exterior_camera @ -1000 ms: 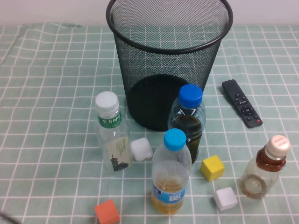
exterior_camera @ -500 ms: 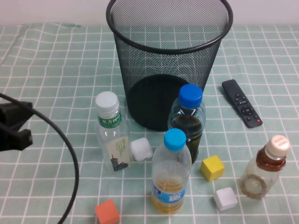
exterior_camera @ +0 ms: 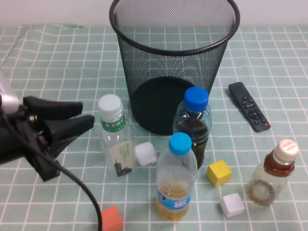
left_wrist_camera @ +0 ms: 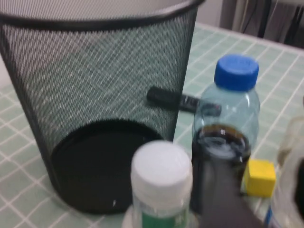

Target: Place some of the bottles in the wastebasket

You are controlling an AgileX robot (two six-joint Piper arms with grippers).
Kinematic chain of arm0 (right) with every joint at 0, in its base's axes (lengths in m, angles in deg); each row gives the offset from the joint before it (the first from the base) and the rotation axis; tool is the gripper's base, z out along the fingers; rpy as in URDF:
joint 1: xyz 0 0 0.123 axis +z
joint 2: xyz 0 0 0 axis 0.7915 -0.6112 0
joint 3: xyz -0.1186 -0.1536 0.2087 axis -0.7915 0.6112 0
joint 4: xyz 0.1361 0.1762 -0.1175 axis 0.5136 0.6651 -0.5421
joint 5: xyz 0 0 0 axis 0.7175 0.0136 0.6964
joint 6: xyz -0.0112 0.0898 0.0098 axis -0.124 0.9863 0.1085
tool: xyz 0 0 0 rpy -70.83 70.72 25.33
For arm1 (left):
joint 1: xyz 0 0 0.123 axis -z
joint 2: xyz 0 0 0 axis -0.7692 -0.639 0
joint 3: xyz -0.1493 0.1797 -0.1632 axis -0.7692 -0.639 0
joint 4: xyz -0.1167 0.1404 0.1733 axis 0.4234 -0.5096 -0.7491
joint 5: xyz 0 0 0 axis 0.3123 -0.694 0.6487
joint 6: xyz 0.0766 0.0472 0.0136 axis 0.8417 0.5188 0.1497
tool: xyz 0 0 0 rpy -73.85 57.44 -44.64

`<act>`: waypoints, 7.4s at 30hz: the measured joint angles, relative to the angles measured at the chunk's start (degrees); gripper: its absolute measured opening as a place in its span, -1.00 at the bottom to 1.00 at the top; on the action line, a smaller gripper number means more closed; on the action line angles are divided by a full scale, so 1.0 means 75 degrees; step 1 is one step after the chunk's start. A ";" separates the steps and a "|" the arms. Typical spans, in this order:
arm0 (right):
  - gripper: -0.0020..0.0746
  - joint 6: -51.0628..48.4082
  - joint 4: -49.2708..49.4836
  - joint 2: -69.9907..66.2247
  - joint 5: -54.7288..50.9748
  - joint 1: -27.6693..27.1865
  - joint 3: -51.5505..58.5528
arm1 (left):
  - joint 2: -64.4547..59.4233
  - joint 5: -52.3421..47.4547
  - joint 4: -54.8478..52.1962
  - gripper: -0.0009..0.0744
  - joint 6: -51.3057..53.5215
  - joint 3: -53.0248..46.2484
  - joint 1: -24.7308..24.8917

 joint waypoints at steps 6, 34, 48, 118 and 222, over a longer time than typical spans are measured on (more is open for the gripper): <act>-0.95 0.0139 0.1139 0.0000 0.1291 0.0000 0.0000 | -0.0796 -0.0230 0.1497 0.64 0.1243 0.0000 0.0000; -0.95 0.0220 0.1752 0.0000 0.1285 0.0000 0.0000 | -0.4067 0.0382 0.1576 0.76 0.2464 0.1662 0.0990; -0.95 0.0128 0.1721 0.0000 0.0198 0.0000 -0.0653 | -0.2877 0.0889 -0.2643 -0.10 -0.3583 0.3424 0.1000; -0.95 -0.0736 -0.0425 -0.8616 -0.6326 0.3121 -0.8817 | -0.5825 -0.2968 -0.8193 -0.98 -0.9464 1.3718 0.3261; -0.37 0.0490 -0.1370 -1.4854 -0.6565 0.4895 -1.7501 | 0.4337 0.3578 -0.8492 -0.99 -0.9809 -0.0906 0.3261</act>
